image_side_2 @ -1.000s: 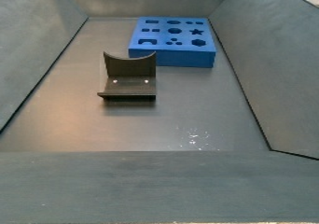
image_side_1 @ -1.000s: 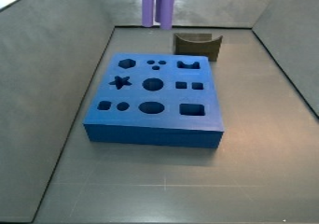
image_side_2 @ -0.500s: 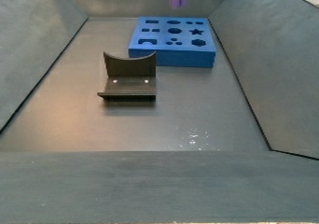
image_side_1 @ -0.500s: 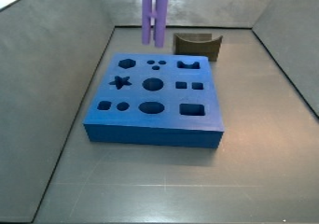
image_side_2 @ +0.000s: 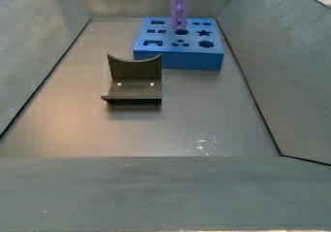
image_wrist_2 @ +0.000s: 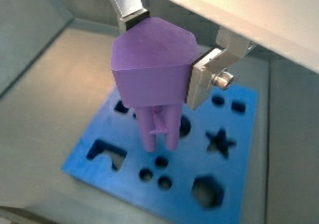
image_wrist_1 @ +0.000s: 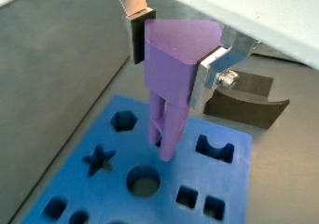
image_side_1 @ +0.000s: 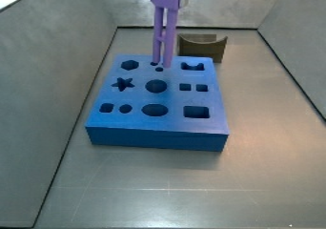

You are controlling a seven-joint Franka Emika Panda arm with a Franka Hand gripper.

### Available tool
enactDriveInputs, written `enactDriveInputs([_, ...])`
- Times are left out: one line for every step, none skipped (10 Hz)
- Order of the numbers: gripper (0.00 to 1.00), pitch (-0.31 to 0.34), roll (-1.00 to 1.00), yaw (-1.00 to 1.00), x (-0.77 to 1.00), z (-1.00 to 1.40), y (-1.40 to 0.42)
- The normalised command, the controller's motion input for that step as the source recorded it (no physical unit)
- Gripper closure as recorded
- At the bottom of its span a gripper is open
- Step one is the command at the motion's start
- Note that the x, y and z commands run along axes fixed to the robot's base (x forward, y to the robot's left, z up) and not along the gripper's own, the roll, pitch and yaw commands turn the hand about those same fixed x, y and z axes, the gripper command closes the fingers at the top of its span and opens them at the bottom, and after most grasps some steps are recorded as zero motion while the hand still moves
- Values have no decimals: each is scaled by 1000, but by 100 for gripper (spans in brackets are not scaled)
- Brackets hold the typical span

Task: Pick up the 3 prong object. Move up. Move to above the board. Insert the 3 prong object.
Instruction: Insert the 3 prong object.

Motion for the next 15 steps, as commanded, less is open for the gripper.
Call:
enactDriveInputs([100, 7, 10, -66, 0, -117, 874])
enactDriveInputs([100, 4, -37, -49, 0, -74, 854])
enactDriveInputs([100, 4, -64, -703, 40, -49, 180])
enactDriveInputs([100, 0, -34, -1000, 0, -131, 0])
enactDriveInputs([100, 0, -47, -1000, 0, -177, 0])
enactDriveInputs([100, -69, -174, -717, -183, -171, 0])
enactDriveInputs([100, -126, -216, -546, -234, -137, 106])
enactDriveInputs([100, -224, -323, -466, -97, -211, 111])
enactDriveInputs([100, -127, -164, 54, -11, -206, 0])
enactDriveInputs([100, -73, -223, 229, 0, -229, 0])
enactDriveInputs([100, -84, -216, 220, 0, -211, -17])
enactDriveInputs([100, -114, -167, 263, -120, -154, -80])
enactDriveInputs([100, -114, -154, 191, -209, -140, -114])
enactDriveInputs([100, -147, -116, 77, -291, -114, -71])
enactDriveInputs([100, -147, -60, 0, -394, -114, -31])
